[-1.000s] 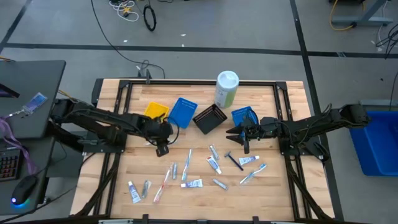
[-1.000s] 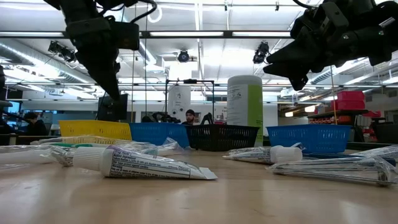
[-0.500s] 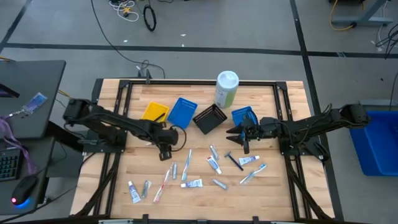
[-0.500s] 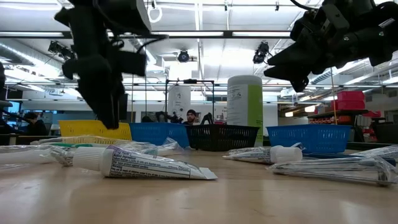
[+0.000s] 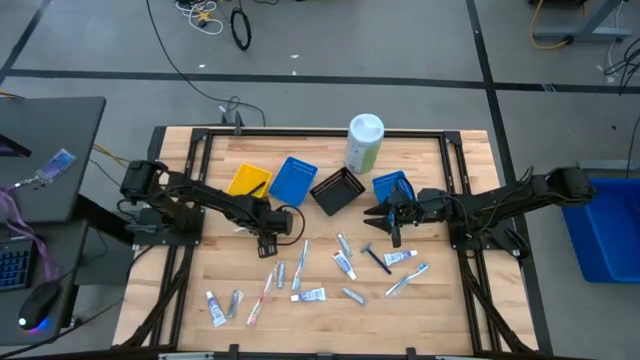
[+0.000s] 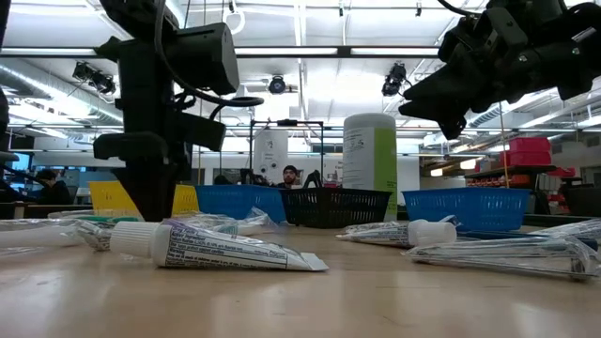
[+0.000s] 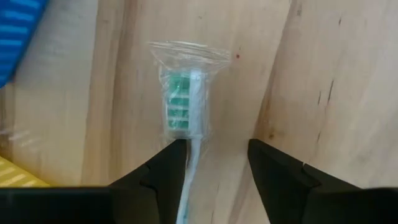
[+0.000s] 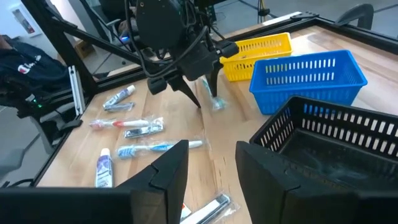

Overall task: Pick & Place Travel size toiletries
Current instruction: Put the green toothbrush into the left blue basket

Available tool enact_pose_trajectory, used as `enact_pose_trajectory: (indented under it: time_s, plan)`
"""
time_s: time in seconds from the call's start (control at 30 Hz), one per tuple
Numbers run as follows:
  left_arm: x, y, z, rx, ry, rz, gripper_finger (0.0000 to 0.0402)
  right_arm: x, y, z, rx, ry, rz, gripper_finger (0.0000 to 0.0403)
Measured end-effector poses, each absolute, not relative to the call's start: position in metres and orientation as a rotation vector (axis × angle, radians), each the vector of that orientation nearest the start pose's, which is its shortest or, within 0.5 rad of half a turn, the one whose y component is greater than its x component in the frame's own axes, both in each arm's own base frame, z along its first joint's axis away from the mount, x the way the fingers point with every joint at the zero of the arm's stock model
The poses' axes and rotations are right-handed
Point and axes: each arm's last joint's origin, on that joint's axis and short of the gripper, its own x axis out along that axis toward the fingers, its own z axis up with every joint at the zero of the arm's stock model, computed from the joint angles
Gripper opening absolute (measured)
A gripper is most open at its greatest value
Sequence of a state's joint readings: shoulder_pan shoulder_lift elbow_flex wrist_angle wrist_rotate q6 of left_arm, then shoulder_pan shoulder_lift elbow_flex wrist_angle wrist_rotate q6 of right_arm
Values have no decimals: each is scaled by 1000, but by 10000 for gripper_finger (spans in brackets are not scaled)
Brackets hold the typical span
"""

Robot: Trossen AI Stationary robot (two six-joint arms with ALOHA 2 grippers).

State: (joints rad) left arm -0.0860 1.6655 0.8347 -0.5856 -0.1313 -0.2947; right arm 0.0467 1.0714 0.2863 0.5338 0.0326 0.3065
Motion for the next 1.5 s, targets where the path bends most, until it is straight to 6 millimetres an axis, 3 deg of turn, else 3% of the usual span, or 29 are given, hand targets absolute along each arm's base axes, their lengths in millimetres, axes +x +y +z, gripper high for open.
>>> enact_pose_trajectory:
  time_s: [0.2,0.4,0.67,0.97,1.07,1.23,1.43,1.5]
  plan:
    - [271,-21,132,-138,1383,221,96,203,9,181,295,250,-24,145]
    - [287,-23,148,-142,1326,238,15,203,9,181,295,251,-24,155]
    - [307,-26,186,-86,1277,212,28,203,9,180,295,258,-26,160]
    - [331,-18,249,-40,1124,388,21,202,9,179,294,266,-27,142]
    - [338,-7,263,-31,1025,487,26,202,9,179,294,266,-27,138]
    - [346,29,267,-23,939,587,16,202,9,179,294,265,-27,133]
    - [359,72,256,-69,877,646,23,202,9,179,294,265,-27,140]
    - [360,82,245,-78,928,652,24,202,9,179,295,265,-27,144]
